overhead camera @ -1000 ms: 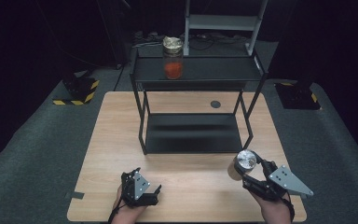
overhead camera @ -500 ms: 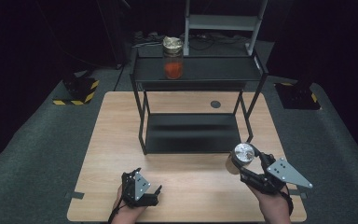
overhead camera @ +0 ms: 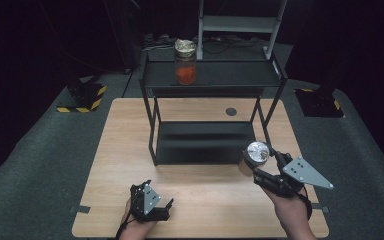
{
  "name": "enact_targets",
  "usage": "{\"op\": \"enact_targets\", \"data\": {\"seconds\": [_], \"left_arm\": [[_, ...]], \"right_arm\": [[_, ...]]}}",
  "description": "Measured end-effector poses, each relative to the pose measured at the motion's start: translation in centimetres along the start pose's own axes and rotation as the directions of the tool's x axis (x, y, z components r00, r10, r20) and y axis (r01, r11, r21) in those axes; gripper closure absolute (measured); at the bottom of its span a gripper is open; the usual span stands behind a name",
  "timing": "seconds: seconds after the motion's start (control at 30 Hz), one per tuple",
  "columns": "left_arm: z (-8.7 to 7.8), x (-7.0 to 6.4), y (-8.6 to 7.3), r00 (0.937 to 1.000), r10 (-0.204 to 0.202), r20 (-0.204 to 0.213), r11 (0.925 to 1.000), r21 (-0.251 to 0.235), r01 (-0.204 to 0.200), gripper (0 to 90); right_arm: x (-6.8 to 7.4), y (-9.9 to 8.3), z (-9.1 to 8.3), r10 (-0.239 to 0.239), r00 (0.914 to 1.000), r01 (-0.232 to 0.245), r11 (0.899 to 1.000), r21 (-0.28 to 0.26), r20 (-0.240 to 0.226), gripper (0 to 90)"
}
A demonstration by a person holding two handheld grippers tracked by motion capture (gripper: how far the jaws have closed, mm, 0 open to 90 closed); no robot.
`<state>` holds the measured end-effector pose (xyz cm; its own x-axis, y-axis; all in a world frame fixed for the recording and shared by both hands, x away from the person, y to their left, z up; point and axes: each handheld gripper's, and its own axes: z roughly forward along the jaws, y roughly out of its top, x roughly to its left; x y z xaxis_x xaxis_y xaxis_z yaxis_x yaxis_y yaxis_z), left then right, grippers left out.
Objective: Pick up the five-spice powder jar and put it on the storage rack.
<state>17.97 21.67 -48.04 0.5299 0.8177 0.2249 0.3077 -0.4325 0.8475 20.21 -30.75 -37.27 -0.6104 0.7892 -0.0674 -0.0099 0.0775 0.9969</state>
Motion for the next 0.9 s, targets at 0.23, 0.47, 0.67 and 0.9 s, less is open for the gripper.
{"op": "enact_targets", "data": {"seconds": [0.23,0.47,0.67,0.9], "left_arm": [[0.0,0.0,0.0,1.0000,-0.001,0.002,1.0000,-0.002,0.001,1.0],[0.0,0.1,-0.1,1.0000,-0.006,0.004,1.0000,-0.004,0.006,1.0],[0.0,0.1,-0.1,1.0000,-0.006,0.004,1.0000,-0.005,0.006,1.0],[-0.1,0.2,-0.1,1.0000,-0.007,0.006,1.0000,-0.006,0.007,1.0]], "right_arm": [[0.0,0.9,0.7,-0.009,0.9999,0.010,1.000,-0.012,0.003,34.2],[-0.1,2.1,1.4,-0.021,0.9998,0.021,0.999,-0.025,0.008,34.1],[-0.5,2.9,1.7,-0.016,0.9998,0.016,0.999,-0.045,0.011,34.1],[-0.7,3.9,2.1,-0.031,0.9993,0.033,0.998,-0.058,0.021,34.1]]}}
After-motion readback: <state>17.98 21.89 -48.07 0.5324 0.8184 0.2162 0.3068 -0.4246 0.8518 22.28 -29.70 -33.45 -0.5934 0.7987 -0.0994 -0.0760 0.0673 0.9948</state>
